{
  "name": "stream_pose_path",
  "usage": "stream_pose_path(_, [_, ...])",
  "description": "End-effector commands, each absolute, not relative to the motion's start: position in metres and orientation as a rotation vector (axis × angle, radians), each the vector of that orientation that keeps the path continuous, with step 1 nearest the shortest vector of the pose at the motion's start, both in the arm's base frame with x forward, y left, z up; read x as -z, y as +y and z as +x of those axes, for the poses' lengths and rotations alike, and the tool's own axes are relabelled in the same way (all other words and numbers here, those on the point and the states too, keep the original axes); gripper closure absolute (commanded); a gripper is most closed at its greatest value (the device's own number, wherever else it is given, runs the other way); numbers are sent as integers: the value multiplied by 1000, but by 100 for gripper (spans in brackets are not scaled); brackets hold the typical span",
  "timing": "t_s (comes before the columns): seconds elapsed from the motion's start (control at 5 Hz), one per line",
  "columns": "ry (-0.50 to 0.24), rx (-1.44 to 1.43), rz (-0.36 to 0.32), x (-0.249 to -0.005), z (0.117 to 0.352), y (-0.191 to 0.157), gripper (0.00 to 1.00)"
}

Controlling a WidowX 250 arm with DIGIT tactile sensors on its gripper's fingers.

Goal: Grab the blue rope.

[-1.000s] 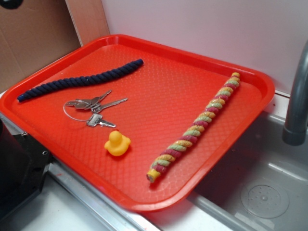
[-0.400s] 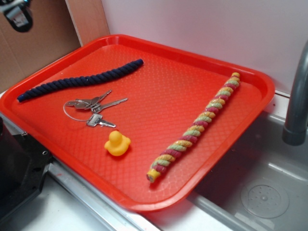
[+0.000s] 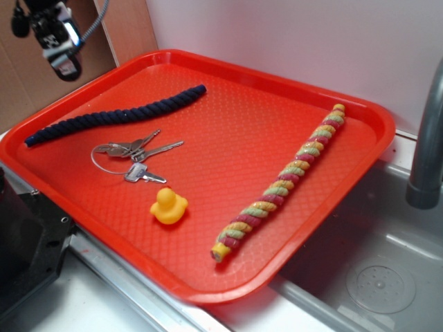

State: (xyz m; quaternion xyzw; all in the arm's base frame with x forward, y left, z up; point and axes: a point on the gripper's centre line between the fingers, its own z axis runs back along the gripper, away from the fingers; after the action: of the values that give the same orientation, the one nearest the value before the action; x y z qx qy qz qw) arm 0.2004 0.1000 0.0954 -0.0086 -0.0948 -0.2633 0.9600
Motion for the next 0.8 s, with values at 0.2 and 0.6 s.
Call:
stream_pose_path(0.2, [-125,638,21,-38,221,113,0])
stream_pose_path(0.6, [-74,760,-3,-13,219,109,0])
